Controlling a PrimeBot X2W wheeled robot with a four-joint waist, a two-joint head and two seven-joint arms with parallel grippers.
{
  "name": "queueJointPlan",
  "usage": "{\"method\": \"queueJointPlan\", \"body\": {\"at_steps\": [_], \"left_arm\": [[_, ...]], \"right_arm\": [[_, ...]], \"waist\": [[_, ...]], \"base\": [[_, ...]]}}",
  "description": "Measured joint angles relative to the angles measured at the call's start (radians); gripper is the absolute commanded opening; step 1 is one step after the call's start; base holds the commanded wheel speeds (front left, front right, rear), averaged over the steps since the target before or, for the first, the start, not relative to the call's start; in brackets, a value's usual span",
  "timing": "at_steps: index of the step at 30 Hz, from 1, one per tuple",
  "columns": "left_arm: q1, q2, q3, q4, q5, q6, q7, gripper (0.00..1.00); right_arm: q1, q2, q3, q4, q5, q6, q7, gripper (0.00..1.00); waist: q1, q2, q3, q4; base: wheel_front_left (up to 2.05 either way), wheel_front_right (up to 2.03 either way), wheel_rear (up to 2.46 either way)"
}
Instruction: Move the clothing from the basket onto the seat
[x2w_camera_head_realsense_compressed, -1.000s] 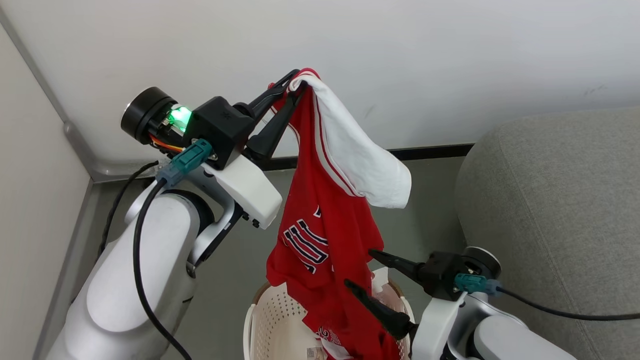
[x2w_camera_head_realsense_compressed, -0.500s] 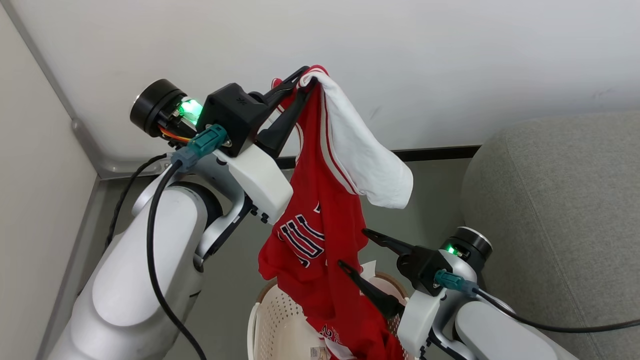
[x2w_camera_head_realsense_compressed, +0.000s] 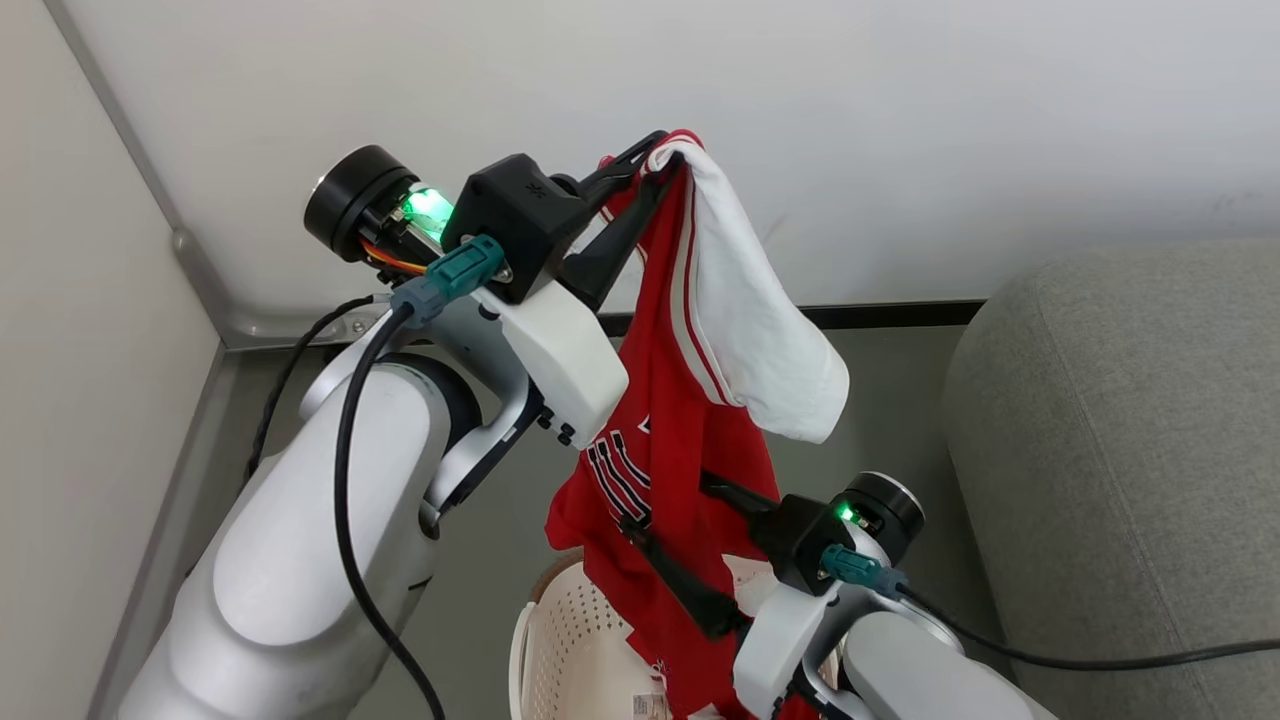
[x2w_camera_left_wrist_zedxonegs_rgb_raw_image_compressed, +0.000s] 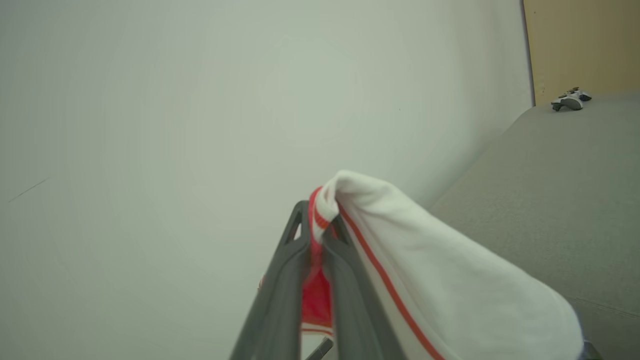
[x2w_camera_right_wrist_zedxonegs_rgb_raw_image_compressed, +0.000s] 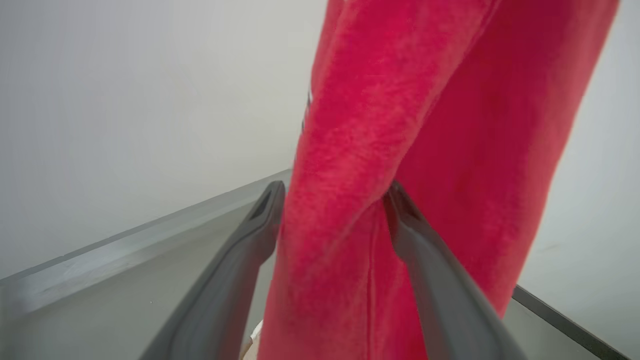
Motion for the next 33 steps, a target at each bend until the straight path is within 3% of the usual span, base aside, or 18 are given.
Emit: {"method": "queueJointPlan", "body": {"at_steps": [10,12,13,14,15,21,33], "left_arm": [[-0.004,-0.017,-0.003,-0.002,0.000,0.001,0.022,0.00],[-0.004,-0.018,-0.005,-0.002,0.000,0.001,0.027,0.00],[-0.004,-0.019,-0.006,-0.002,0.000,0.001,0.029,0.00],[-0.004,-0.019,-0.007,-0.002,0.000,0.001,0.030,0.00],[-0.004,-0.020,-0.008,-0.002,0.000,0.001,0.030,0.00],[-0.003,-0.010,0.002,0.011,-0.008,0.002,0.030,0.00],[0.073,0.033,0.056,0.113,-0.032,0.029,-0.015,0.00]], "right_arm": [[-0.021,-0.006,-0.136,0.090,-0.150,0.000,-0.040,1.00],[-0.031,-0.002,-0.146,0.095,-0.163,0.000,-0.043,0.73],[-0.033,0.001,-0.149,0.097,-0.169,0.000,-0.048,0.47],[-0.035,0.005,-0.152,0.103,-0.174,0.000,-0.049,0.36],[-0.038,0.009,-0.155,0.108,-0.179,0.000,-0.049,0.00],[-0.040,0.014,-0.150,0.117,-0.177,0.000,-0.049,0.00],[0.000,0.016,-0.109,0.083,-0.026,0.000,-0.053,0.00]], "waist": [[0.0000,0.0000,0.000,0.010],[0.0000,0.0000,0.000,0.012],[0.0000,0.0000,0.000,0.013],[0.0000,0.0000,0.000,0.014],[0.0000,0.0000,0.000,0.016],[0.0000,0.0000,0.002,0.020],[0.0000,0.0000,0.007,-0.006]], "base": [[0.00,0.00,0.00],[0.00,0.00,0.00],[0.00,0.00,0.00],[0.00,0.00,0.00],[0.00,0.00,0.00],[0.00,0.00,0.00],[0.00,0.00,0.00]]}}
